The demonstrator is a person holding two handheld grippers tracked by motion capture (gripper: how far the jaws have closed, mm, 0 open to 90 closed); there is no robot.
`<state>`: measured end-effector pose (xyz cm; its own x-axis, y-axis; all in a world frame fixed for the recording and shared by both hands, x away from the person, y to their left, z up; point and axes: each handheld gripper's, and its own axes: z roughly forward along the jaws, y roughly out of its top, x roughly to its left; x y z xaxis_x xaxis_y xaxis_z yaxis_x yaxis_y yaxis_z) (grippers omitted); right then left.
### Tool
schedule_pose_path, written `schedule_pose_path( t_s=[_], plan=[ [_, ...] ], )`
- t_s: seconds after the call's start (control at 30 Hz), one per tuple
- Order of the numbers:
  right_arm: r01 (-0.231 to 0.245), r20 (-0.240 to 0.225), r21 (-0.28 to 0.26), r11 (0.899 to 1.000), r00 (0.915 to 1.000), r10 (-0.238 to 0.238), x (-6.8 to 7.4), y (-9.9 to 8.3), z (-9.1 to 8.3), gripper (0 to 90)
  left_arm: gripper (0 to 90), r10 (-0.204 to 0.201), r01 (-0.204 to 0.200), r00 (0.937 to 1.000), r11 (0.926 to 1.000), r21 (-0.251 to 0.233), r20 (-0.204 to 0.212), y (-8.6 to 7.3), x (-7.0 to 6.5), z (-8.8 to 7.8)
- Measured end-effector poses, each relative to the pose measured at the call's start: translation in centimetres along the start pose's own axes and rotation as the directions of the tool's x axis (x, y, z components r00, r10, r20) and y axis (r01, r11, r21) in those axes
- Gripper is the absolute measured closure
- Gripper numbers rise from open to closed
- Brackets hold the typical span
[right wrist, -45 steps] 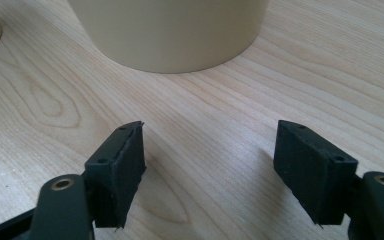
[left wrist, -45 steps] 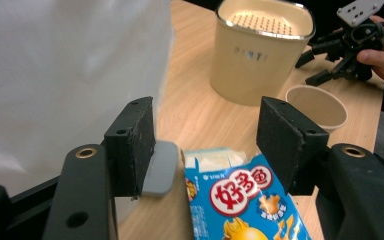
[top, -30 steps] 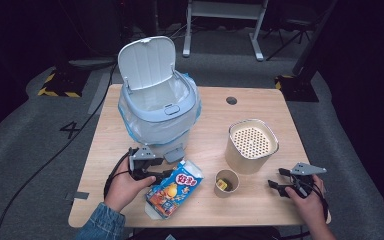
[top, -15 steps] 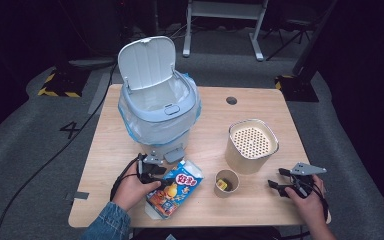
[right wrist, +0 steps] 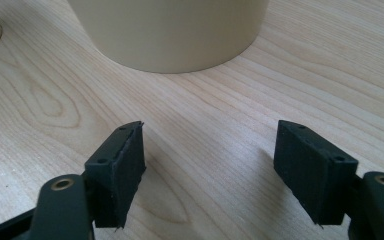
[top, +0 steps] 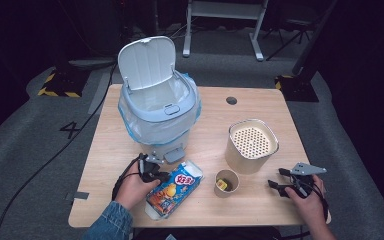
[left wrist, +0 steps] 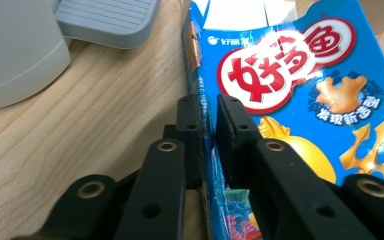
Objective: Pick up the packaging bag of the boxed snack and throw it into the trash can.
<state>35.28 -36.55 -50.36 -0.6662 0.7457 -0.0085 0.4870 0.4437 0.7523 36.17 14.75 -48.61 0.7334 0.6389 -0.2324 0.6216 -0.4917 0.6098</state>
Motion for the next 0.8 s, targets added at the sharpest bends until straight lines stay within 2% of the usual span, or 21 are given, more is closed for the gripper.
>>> schedule_pose_path(
  t_s=[0.1,0.23,0.4,0.5,0.57,0.8],
  plan=[
    [0.0,0.0,0.0,1.0,1.0,0.0,0.0,0.0,0.0,28.6,85.9,-0.002,0.002,1.0,0.9996,-0.028,0.004,0.1,-0.1,-0.4],
    [0.001,0.0,0.001,1.0,1.0,-0.001,0.0,0.0,0.0,28.7,87.3,0.025,-0.023,0.9996,0.9965,-0.081,0.016,0.5,-0.5,-1.6],
    [0.0,0.0,0.0,1.0,1.0,0.0,0.0,0.0,0.0,28.6,87.5,0.053,-0.048,0.9983,0.9848,-0.167,0.025,0.9,-1.0,-3.3],
    [0.0,0.0,0.0,1.0,1.0,0.0,0.0,0.0,0.0,28.7,87.5,0.071,-0.066,0.9974,0.9736,-0.218,0.013,1.2,-1.3,-4.4],
    [0.0,0.0,0.0,1.0,1.0,0.0,0.0,0.0,0.0,28.6,87.6,0.079,-0.074,0.9969,0.9633,-0.258,0.007,1.4,-1.5,-5.1],
    [0.0,0.0,0.0,1.0,1.0,0.0,0.0,0.0,0.0,28.6,87.6,0.1,-0.101,0.9947,0.9173,-0.385,-0.023,2.1,-1.6,-6.5]
  ],
)
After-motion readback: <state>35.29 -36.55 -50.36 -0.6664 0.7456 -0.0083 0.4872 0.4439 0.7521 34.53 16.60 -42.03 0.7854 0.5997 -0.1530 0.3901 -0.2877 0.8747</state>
